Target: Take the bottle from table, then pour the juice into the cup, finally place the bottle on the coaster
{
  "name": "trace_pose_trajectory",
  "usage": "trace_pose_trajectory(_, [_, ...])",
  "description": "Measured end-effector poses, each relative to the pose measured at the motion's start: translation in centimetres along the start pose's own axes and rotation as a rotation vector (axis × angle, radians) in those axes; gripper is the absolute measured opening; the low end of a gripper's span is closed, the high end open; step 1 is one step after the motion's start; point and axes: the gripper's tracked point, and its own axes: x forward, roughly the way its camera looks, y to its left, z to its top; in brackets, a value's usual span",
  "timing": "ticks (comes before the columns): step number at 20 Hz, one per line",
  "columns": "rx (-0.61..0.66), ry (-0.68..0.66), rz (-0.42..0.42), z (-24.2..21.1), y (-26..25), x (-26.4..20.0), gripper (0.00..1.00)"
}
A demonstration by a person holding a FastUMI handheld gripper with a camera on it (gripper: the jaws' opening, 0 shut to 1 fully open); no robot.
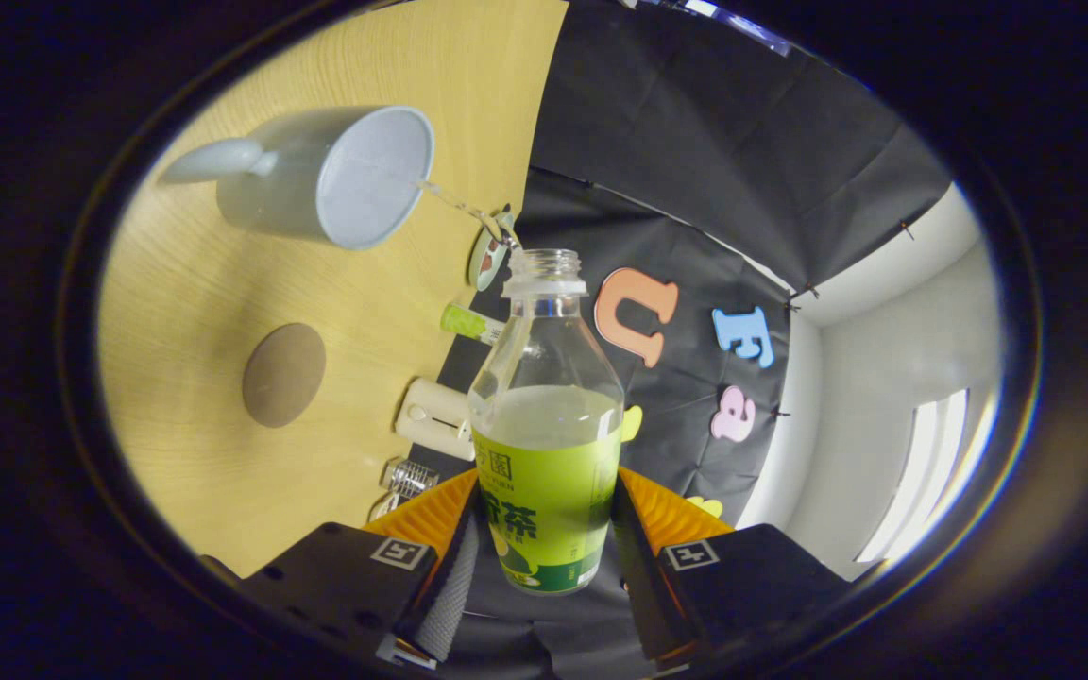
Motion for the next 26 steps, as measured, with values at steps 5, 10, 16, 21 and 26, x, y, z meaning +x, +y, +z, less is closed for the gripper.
trace_pose_trajectory(5, [-0.025,-0.001,-0.022,-0.7,-1.8,1.3,0.76])
trace_pose_trajectory(10, [-0.044,0.0,-0.034,-0.9,-2.3,1.3,0.76])
trace_pose_trajectory(16, [-0.083,-0.011,-0.041,-1.0,-3.2,1.4,0.76])
trace_pose_trajectory(21, [-0.109,-0.019,-0.057,-0.8,-4.0,1.6,0.76])
trace_pose_trajectory(26, [-0.133,-0.034,-0.063,-0.2,-4.5,1.6,0.76])
